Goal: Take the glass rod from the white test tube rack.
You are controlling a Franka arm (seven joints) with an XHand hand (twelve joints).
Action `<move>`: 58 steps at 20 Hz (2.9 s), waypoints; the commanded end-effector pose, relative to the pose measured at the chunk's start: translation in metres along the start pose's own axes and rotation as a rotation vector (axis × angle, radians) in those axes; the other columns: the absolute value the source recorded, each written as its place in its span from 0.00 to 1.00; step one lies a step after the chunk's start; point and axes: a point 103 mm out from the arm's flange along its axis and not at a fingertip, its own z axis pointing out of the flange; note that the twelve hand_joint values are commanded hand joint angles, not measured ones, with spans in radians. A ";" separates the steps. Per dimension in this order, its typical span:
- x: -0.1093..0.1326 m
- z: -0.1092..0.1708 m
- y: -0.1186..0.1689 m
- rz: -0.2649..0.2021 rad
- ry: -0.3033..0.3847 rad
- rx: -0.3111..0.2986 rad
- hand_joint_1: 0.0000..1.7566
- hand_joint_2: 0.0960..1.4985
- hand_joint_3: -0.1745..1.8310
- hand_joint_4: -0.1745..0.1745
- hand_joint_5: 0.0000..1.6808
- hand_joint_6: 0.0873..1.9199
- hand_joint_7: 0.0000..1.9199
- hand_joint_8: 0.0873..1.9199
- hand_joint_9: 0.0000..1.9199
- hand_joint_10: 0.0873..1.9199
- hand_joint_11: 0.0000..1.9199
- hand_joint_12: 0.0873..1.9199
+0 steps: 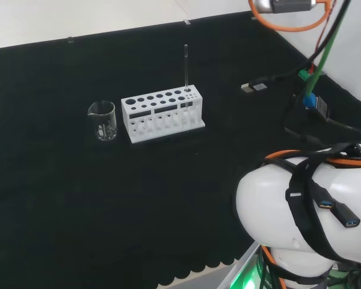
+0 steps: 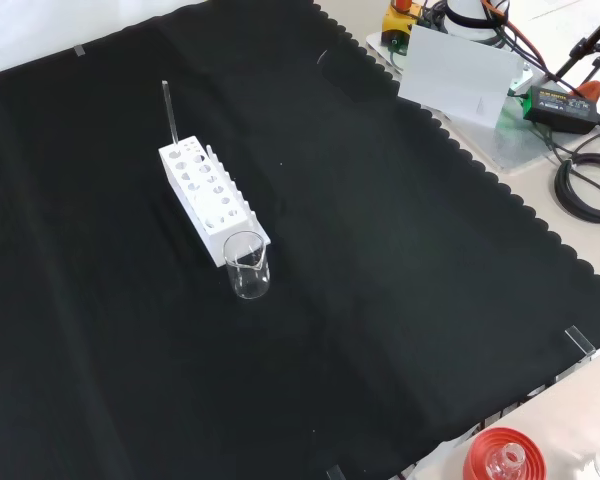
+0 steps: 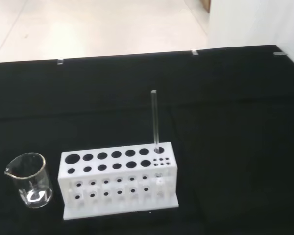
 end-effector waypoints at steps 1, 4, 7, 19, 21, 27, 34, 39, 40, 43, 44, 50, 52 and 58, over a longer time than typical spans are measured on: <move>-0.003 0.007 -0.014 0.050 -0.036 0.066 0.39 0.76 0.02 0.50 0.04 0.00 0.00 0.04 0.00 0.27 0.00 0.35; -0.005 0.008 -0.014 0.054 -0.027 0.071 0.39 0.77 0.02 0.49 0.04 0.00 0.00 0.05 0.00 0.27 0.00 0.35; -0.005 0.009 -0.015 0.055 -0.034 0.077 0.39 0.77 0.01 0.49 0.04 0.00 0.00 0.05 0.00 0.26 0.00 0.34; -0.007 0.016 -0.015 0.050 -0.039 0.095 0.38 0.78 0.00 0.48 0.05 0.00 0.00 0.07 0.00 0.26 0.00 0.33; -0.007 0.016 -0.015 0.050 -0.037 0.096 0.38 0.78 0.00 0.48 0.05 0.00 0.00 0.07 0.00 0.26 0.00 0.33; -0.007 0.017 -0.015 0.048 -0.026 0.100 0.33 0.80 0.00 0.48 0.05 0.00 0.00 0.08 0.00 0.27 0.00 0.33; -0.012 0.019 -0.016 0.046 -0.007 0.104 0.31 0.80 0.00 0.48 0.05 0.00 0.00 0.09 0.00 0.27 0.00 0.33; -0.009 0.018 -0.016 0.028 -0.011 0.099 0.31 0.80 0.00 0.48 0.05 0.00 0.00 0.09 0.00 0.27 0.00 0.33; -0.005 0.018 -0.015 0.025 -0.020 0.098 0.31 0.80 0.00 0.48 0.05 0.00 0.00 0.09 0.00 0.27 0.00 0.33; -0.002 0.017 -0.014 0.026 -0.021 0.098 0.31 0.80 0.00 0.48 0.06 0.00 0.00 0.10 0.00 0.27 0.00 0.33; -0.002 0.017 -0.014 0.028 -0.020 0.097 0.31 0.80 0.00 0.47 0.06 0.00 0.00 0.10 0.00 0.27 0.00 0.33; -0.002 0.016 -0.013 0.034 -0.015 0.106 0.31 0.80 0.00 0.47 0.06 0.00 0.00 0.10 0.00 0.28 0.00 0.33; -0.002 0.016 -0.012 0.031 -0.020 0.109 0.31 0.80 0.00 0.47 0.06 0.00 0.00 0.10 0.00 0.28 0.00 0.33; 0.001 0.015 -0.010 0.030 -0.031 0.104 0.31 0.80 0.00 0.47 0.06 0.00 0.00 0.10 0.00 0.28 0.00 0.33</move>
